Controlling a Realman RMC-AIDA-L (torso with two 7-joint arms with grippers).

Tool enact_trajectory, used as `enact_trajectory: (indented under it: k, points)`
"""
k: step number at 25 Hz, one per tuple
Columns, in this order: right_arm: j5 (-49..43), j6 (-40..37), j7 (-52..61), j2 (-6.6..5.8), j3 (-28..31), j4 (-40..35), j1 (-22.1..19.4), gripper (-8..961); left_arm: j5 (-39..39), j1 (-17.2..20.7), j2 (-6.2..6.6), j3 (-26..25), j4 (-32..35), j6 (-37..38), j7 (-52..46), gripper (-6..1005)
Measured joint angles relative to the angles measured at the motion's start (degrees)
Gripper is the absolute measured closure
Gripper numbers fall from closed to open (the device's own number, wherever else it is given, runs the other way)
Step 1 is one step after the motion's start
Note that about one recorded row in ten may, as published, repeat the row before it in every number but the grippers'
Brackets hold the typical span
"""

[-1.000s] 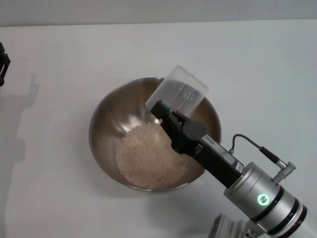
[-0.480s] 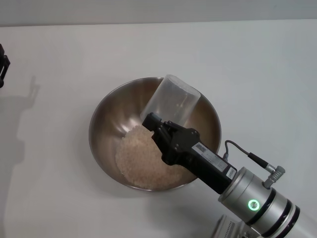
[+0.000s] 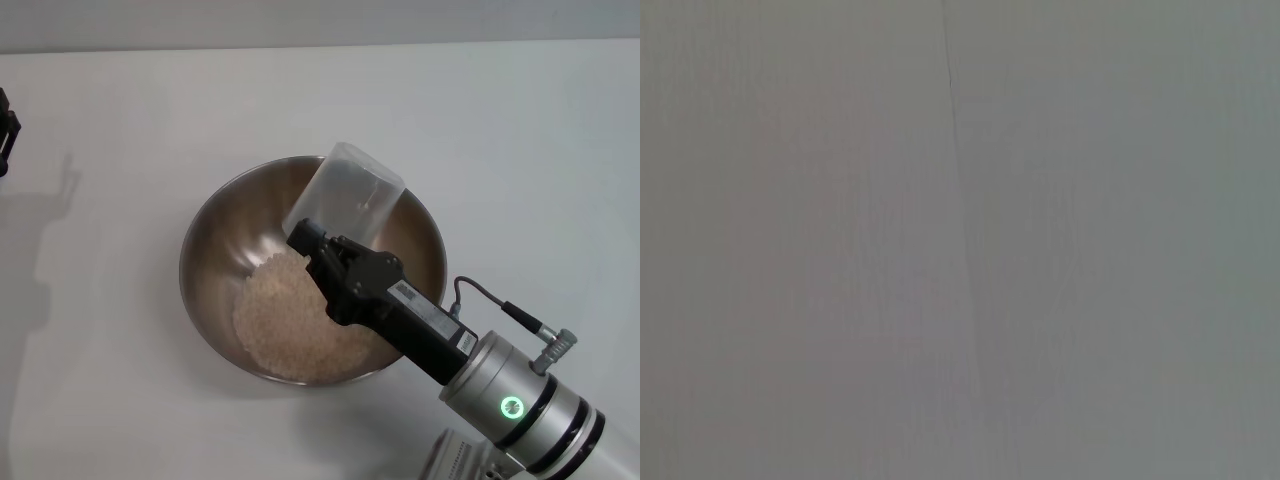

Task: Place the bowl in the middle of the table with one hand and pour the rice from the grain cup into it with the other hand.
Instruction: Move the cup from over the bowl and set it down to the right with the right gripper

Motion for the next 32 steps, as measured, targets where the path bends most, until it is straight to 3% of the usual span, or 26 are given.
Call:
enact_trajectory:
  k: [2, 4, 5, 6, 8, 9, 13, 14, 17, 18, 19, 22, 23, 24, 28, 32]
  points:
    - [0.1, -0.1, 1.3, 0.0, 0.2, 0.3, 0.0, 939, 0.0, 0.1, 0.0, 0.0, -0.2, 0.0, 0.0, 184]
    - [0.3, -0.6, 6.5, 0.01, 0.8, 1.2, -0.1, 939, 0.0, 0.2, 0.03, 0.0, -0.3, 0.0, 0.0, 184]
    - [0.3, -2.0, 15.1, 0.01, 1.8, 2.3, -0.3, 939, 0.0, 0.2, 0.07, 0.0, -0.4, 0.0, 0.0, 184]
    - [0.3, -2.0, 15.1, 0.01, 1.8, 2.3, -0.3, 939, 0.0, 0.2, 0.07, 0.0, -0.4, 0.0, 0.0, 184]
    - [0.4, -4.5, 30.2, 0.0, 3.5, 3.6, -0.8, 939, 0.0, 0.2, 0.08, 0.0, -0.4, -0.1, 0.0, 184]
    - [0.4, -4.5, 30.2, 0.0, 3.5, 3.6, -0.8, 940, 0.0, 0.2, 0.08, 0.0, -0.4, -0.1, 0.0, 184]
    - [2.9, -10.7, 55.3, -0.01, 3.9, 4.0, -1.7, 940, 0.0, 0.2, 0.09, 0.0, -0.4, -0.1, 0.0, 184]
    - [2.9, -10.7, 55.3, -0.01, 3.9, 4.0, -1.7, 940, 0.0, 0.2, 0.09, 0.0, -0.4, -0.1, 0.0, 184]
    - [6.0, -14.5, 70.5, -0.13, 3.9, 4.2, -2.1, 939, 0.0, 0.1, 0.09, 0.0, -0.4, -0.1, 0.0, 184]
    - [6.7, -17.1, 84.7, -0.4, 5.6, 3.2, -2.6, 939, 0.0, 0.1, 0.09, 0.0, -0.4, -0.1, 0.0, 184]
    - [6.7, -17.1, 84.7, -0.4, 5.6, 3.2, -2.6, 939, 0.0, 0.1, 0.09, 0.0, -0.4, -0.1, 0.0, 184]
    - [7.1, -19.8, 105.4, -0.52, 9.5, -0.2, -3.3, 938, 0.1, -0.1, 0.09, 0.0, -0.4, -0.1, 0.0, 184]
    - [7.5, -21.1, 117.8, -0.48, 11.7, -3.6, -3.4, 938, 0.1, -0.1, 0.09, 0.0, -0.4, -0.1, 0.0, 184]
    - [7.5, -21.1, 117.8, -0.48, 11.7, -3.6, -3.4, 938, 0.1, -0.1, 0.09, 0.0, -0.4, -0.1, 0.0, 184]
    - [11.9, -21.3, 140.4, -0.34, 15.8, -13.2, -2.2, 938, 0.2, -0.1, 0.09, 0.0, -0.4, -0.2, 0.0, 184]
    - [16.5, -19.5, 143.6, -0.27, 16.7, -17.2, -1.6, 939, 0.1, 0.1, 0.09, 0.0, -0.4, -0.1, 0.0, 184]
